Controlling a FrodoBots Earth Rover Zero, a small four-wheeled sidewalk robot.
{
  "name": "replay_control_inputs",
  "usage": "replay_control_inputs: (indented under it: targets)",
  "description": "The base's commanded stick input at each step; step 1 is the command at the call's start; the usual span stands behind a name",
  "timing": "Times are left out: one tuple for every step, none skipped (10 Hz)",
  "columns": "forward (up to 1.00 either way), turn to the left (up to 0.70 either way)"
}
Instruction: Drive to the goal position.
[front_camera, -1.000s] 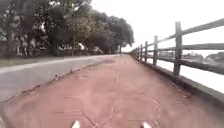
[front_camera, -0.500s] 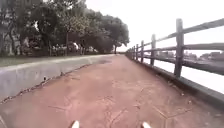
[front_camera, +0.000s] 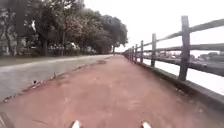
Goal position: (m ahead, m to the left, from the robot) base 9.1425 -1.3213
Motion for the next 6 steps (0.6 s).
replay_control_inputs:
  targets:
    - [0.50,0.00]
    - [0.50,-0.04]
    - [0.50,-0.31]
    - [0.50,-0.40]
    - [0.50,-0.49]
    - [0.50,-0.06]
